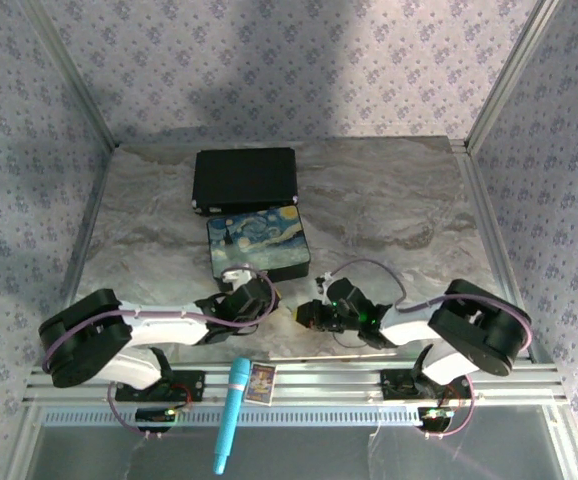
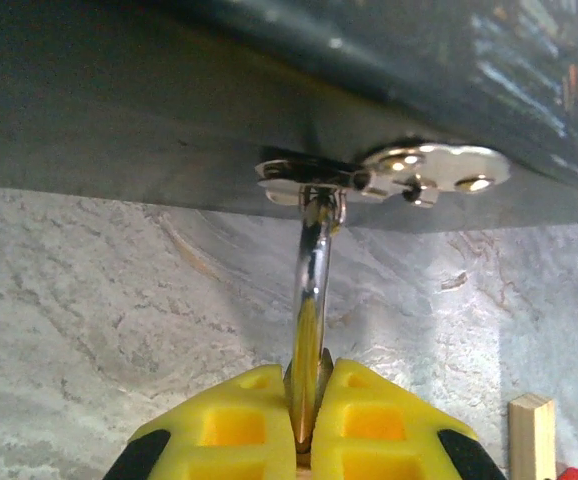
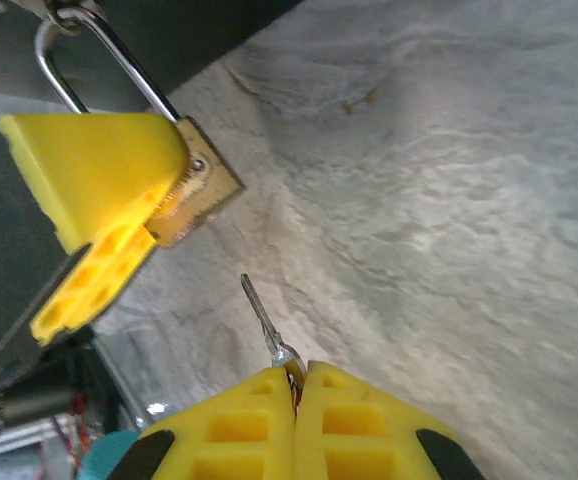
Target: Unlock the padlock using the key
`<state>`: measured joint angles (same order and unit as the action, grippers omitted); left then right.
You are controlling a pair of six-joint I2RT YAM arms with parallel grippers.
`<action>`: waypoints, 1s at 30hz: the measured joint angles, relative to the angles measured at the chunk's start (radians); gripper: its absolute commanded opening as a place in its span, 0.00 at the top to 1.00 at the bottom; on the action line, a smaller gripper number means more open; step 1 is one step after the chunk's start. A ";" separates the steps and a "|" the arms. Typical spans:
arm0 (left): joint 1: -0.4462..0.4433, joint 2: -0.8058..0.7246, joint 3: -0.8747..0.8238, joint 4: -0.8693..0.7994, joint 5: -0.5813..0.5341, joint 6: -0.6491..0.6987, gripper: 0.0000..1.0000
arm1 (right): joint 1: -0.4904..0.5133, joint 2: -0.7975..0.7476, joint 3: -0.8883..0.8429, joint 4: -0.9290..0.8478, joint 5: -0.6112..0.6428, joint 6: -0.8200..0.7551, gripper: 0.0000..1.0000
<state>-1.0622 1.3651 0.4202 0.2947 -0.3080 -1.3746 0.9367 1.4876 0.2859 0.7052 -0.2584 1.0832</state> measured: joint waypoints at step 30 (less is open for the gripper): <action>0.050 -0.136 -0.103 0.039 -0.017 -0.068 1.00 | -0.057 0.280 0.021 0.443 -0.186 0.197 1.00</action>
<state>-1.0122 1.2293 0.3172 0.3336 -0.3248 -1.4425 0.8795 1.7679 0.3069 1.1484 -0.4442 1.2804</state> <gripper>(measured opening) 0.079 0.054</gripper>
